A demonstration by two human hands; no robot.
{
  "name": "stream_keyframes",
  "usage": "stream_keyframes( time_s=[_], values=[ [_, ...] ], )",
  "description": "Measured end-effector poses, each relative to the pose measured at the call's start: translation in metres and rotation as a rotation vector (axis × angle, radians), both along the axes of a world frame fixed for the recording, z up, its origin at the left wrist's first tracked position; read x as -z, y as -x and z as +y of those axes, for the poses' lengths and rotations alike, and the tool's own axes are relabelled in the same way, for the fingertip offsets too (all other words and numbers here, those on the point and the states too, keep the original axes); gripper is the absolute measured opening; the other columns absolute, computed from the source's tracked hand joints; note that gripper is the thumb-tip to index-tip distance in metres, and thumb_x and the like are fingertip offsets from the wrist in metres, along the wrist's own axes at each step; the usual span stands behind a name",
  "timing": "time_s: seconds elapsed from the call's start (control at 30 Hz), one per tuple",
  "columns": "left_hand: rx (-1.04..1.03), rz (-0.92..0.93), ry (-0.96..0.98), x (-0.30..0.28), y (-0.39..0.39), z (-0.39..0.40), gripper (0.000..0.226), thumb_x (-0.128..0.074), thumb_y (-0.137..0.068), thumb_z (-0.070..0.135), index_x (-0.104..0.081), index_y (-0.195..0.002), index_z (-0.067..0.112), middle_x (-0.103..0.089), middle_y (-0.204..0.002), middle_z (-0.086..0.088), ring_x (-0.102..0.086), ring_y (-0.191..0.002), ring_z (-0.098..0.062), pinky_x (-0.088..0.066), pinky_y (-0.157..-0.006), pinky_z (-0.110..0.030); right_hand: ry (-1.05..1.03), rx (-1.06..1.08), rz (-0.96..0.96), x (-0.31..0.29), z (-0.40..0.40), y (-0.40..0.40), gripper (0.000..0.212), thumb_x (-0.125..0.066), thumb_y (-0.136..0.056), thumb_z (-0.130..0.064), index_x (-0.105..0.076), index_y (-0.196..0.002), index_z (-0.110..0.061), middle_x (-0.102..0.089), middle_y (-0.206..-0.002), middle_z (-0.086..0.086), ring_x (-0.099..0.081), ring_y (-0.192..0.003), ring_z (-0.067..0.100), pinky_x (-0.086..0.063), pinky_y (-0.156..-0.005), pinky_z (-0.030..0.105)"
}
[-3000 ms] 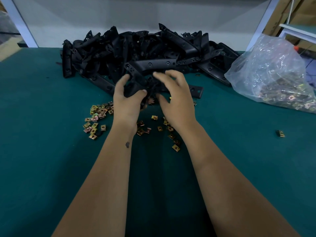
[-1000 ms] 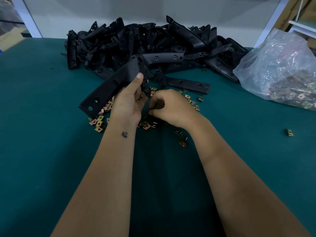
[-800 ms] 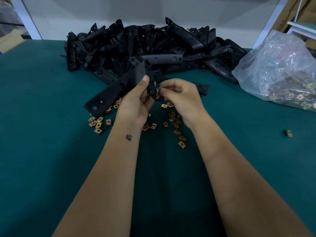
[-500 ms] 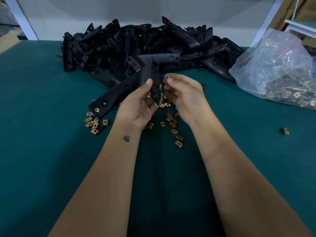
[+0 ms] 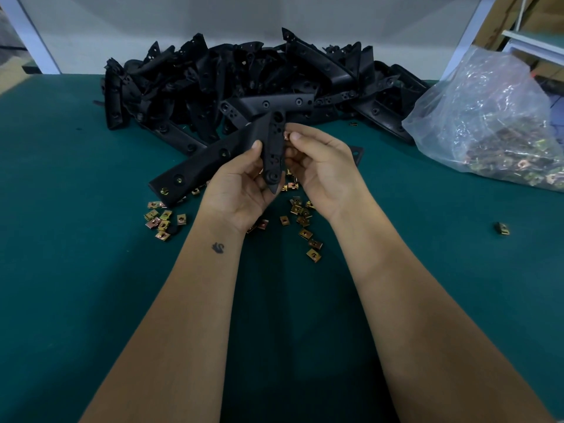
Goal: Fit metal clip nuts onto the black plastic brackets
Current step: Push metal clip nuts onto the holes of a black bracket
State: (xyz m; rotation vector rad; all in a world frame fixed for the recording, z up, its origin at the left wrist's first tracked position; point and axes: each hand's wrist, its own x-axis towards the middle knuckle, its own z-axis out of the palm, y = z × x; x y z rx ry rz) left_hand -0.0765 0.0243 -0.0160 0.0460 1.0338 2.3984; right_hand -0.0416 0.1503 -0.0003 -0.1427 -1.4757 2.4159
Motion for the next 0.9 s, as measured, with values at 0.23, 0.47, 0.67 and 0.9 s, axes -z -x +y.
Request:
stream_keyframes(
  time_s=[0.23,0.47,0.67,0.9],
  values=[
    [0.019,0.019,0.018,-0.0003,0.0001,0.0010,0.014,-0.058,-0.095,0.017,-0.069,-0.092,0.009,-0.070,-0.079,-0.003,-0.064,-0.069,-0.014,-0.056,-0.061,-0.026,0.044,0.009,-0.003,0.0020,0.0010,0.0017,0.016,-0.058,-0.093,0.001,-0.070,-0.102,-0.002,-0.073,-0.092,0.009,-0.065,-0.082,0.018,-0.054,-0.078,0.027],
    [0.024,0.043,0.013,-0.0001,0.0000,0.0021,0.015,-0.057,-0.096,0.016,-0.070,-0.094,0.009,-0.074,-0.084,-0.004,-0.069,-0.073,-0.014,-0.057,-0.064,-0.029,0.060,0.020,0.013,0.0000,-0.0013,0.0014,0.021,-0.057,-0.092,0.003,-0.066,-0.109,-0.005,-0.073,-0.094,0.008,-0.069,-0.082,0.016,-0.054,-0.081,0.031],
    [0.032,0.003,-0.080,0.0006,0.0004,0.0007,0.015,-0.060,-0.090,0.015,-0.068,-0.099,0.007,-0.074,-0.087,-0.005,-0.070,-0.074,-0.015,-0.056,-0.064,-0.029,0.137,-0.002,0.011,0.0005,-0.0036,0.0017,0.022,-0.056,-0.094,0.000,-0.063,-0.113,-0.011,-0.074,-0.093,0.006,-0.070,-0.081,0.017,-0.057,-0.077,0.030],
    [0.032,0.016,-0.058,0.0023,0.0010,0.0012,0.015,-0.057,-0.094,0.016,-0.070,-0.097,0.008,-0.074,-0.088,-0.005,-0.069,-0.077,-0.016,-0.057,-0.065,-0.029,0.113,0.021,-0.004,0.0013,-0.0041,0.0022,0.022,-0.056,-0.094,-0.001,-0.062,-0.113,-0.011,-0.073,-0.090,0.005,-0.070,-0.079,0.016,-0.058,-0.075,0.031]
  ],
)
